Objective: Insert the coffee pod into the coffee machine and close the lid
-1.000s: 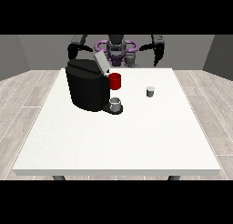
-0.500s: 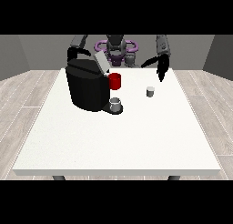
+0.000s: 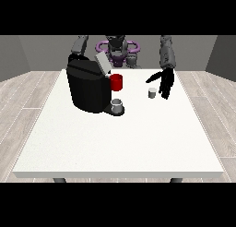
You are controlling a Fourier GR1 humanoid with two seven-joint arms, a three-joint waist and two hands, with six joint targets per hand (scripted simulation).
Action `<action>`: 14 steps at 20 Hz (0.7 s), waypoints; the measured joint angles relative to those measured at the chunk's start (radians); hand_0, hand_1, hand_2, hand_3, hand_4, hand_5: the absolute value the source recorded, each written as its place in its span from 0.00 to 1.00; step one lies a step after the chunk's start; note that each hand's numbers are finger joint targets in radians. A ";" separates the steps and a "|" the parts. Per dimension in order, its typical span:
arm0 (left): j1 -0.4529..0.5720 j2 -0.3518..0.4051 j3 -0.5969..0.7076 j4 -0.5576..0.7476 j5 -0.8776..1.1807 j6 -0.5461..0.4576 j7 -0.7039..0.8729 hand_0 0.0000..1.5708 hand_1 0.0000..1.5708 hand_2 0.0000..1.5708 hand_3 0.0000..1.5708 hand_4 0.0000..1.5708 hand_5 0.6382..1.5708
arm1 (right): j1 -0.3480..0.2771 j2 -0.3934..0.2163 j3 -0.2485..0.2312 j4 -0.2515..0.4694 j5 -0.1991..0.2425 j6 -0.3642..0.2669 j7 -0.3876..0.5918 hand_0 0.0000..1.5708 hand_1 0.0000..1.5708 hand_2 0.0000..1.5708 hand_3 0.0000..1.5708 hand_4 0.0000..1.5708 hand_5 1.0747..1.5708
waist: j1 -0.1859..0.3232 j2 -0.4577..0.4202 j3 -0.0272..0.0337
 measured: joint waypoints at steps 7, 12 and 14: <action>-0.090 0.053 0.007 0.180 -0.060 -0.023 -0.025 0.00 0.00 0.00 0.00 0.00 1.00 | -0.037 -0.011 -0.014 0.007 0.004 -0.004 -0.008 0.00 0.00 0.00 0.00 0.23 1.00 | -0.021 0.061 0.0000; -0.135 0.061 -0.018 0.258 -0.115 -0.032 -0.055 0.00 0.00 0.00 0.00 0.00 1.00 | -0.056 -0.021 -0.023 0.025 0.004 0.000 0.000 0.00 0.00 0.00 0.00 0.24 1.00 | -0.019 0.063 0.0036; -0.155 0.065 -0.023 0.283 -0.132 -0.040 -0.041 0.00 0.00 0.00 0.00 0.00 1.00 | -0.069 -0.019 -0.025 0.032 0.005 -0.006 0.014 0.00 0.00 0.00 0.00 0.24 1.00 | -0.020 0.060 0.0057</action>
